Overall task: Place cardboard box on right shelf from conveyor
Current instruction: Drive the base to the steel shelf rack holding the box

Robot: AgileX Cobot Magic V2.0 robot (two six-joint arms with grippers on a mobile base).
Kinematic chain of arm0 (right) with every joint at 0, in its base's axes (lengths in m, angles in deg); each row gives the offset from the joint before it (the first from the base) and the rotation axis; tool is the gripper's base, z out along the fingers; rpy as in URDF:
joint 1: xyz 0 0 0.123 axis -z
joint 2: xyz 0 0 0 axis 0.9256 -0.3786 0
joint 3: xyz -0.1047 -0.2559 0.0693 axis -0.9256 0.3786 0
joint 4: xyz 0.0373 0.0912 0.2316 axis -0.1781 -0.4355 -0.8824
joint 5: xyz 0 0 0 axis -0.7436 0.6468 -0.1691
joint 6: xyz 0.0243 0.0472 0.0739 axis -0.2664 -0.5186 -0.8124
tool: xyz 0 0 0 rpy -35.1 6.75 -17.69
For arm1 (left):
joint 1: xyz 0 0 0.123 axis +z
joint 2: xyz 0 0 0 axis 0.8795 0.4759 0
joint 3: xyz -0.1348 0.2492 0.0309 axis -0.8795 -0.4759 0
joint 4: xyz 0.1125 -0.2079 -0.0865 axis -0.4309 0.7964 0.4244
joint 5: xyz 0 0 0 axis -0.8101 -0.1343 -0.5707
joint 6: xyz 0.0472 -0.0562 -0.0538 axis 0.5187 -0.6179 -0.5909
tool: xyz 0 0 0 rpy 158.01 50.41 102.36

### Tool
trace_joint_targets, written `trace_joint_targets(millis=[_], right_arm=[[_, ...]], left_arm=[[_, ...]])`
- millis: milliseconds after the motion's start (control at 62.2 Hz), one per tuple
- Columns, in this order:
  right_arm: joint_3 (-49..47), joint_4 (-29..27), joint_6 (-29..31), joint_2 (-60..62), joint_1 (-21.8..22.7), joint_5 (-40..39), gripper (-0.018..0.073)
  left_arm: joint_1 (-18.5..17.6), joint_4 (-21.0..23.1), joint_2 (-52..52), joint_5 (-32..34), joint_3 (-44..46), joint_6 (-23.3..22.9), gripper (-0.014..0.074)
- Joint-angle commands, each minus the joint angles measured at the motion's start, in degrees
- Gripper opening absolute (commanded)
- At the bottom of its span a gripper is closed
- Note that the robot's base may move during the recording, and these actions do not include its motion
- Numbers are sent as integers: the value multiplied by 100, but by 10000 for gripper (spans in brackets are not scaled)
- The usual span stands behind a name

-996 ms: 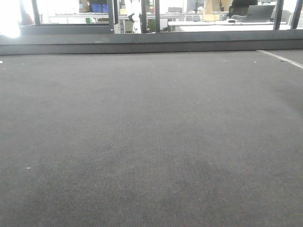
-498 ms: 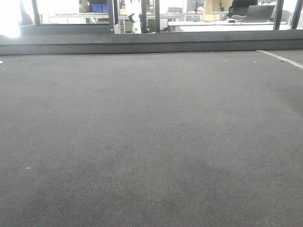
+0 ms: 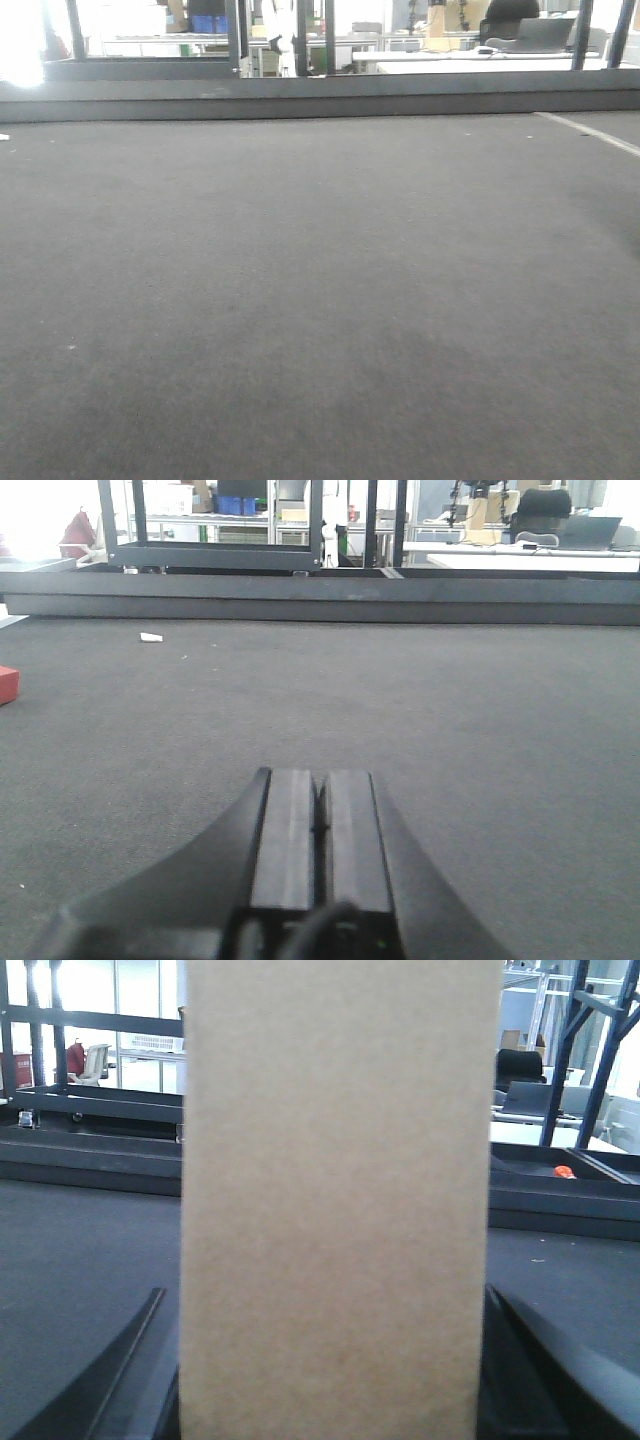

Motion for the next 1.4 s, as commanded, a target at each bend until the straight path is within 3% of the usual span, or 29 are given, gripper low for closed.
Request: trace_joint_targets(millis=[0,1382], right_arm=[[-173,-7,19,-63,36,-605,85],[-173,-7,19,-63,36,-606,85]], left_arm=[[-5,47,-34,499,-35,4,-116],[-5,47,-34,499,-35,4,-116]])
